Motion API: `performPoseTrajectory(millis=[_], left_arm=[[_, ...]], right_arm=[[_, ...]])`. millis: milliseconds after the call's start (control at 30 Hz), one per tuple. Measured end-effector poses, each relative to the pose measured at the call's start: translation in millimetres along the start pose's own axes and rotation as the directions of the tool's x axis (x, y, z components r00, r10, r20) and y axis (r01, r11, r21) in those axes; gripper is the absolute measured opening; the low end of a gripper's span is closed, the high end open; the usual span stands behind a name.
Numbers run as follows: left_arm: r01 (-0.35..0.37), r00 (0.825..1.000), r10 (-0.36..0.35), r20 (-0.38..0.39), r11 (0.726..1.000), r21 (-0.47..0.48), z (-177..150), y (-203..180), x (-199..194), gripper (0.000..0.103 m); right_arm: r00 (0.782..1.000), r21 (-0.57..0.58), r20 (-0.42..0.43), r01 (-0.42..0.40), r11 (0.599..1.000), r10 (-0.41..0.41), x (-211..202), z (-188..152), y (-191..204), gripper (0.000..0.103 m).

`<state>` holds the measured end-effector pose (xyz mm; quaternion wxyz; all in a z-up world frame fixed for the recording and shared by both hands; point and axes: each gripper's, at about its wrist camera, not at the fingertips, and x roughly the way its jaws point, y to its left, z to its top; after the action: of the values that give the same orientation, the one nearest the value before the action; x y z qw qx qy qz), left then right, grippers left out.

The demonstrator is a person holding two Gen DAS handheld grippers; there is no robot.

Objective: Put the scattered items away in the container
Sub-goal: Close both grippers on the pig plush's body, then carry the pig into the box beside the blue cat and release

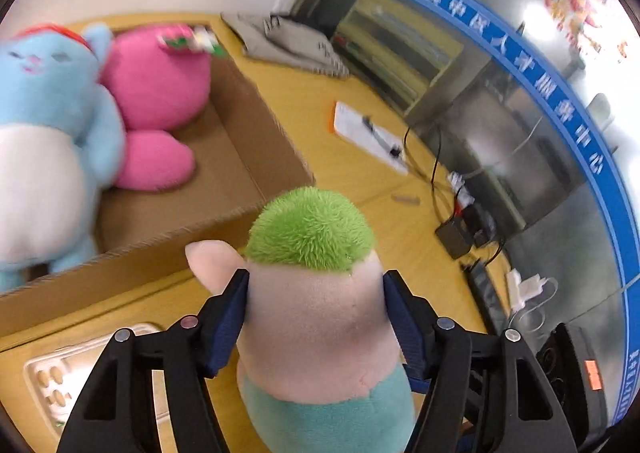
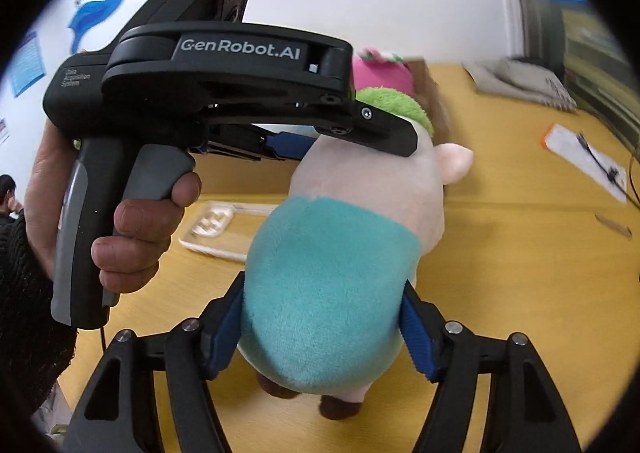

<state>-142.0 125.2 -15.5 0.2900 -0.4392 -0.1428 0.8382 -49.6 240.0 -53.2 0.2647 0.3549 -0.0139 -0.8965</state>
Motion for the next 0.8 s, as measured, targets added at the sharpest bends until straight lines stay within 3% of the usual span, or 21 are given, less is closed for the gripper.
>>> performPoseTrajectory(millis=[167, 333, 467, 567, 633, 733, 800], left_arm=[[-0.014, 0.988, 0.009, 0.157, 0.999, 0.029, 43.6, 2.5, -48.9, 0.070], [-0.048, 0.971, 0.034, 0.235, 0.998, 0.052, 118.7, 31.6, -45.7, 0.070], [-0.063, 0.987, 0.065, 0.147, 0.998, -0.020, 159.1, 82.1, 9.3, 0.070], [-0.051, 0.998, 0.053, 0.042, 0.998, -0.041, 151.7, 104.0, 55.4, 0.070], [-0.035, 0.999, 0.036, 0.018, 0.999, -0.039, 142.6, 107.3, 73.0, 0.070], [0.017, 1.000, -0.017, -0.005, 0.999, -0.046, 132.4, 105.0, 88.8, 0.070], [-0.008, 1.000, 0.008, -0.026, 1.000, -0.020, 130.3, 98.5, 96.9, 0.072]], right_arm=[[0.992, -0.071, 0.114, -0.045, 0.996, 0.053, -16.4, 46.3, 18.7, 0.069], [0.976, -0.206, 0.214, 0.005, 0.979, 0.040, 4.5, 119.4, 10.6, 0.069], [0.981, -0.259, 0.192, 0.046, 0.965, 0.005, 56.2, 151.0, -21.2, 0.069], [0.997, -0.253, 0.067, 0.059, 0.966, -0.043, 95.4, 143.7, -42.4, 0.069], [0.997, -0.248, 0.002, 0.080, 0.965, -0.082, 106.1, 126.8, -48.8, 0.069], [0.998, -0.185, -0.024, 0.056, 0.981, -0.061, 99.4, 114.5, -56.7, 0.070], [0.997, -0.145, -0.058, 0.038, 0.989, -0.047, 96.1, 112.3, -63.1, 0.072]])
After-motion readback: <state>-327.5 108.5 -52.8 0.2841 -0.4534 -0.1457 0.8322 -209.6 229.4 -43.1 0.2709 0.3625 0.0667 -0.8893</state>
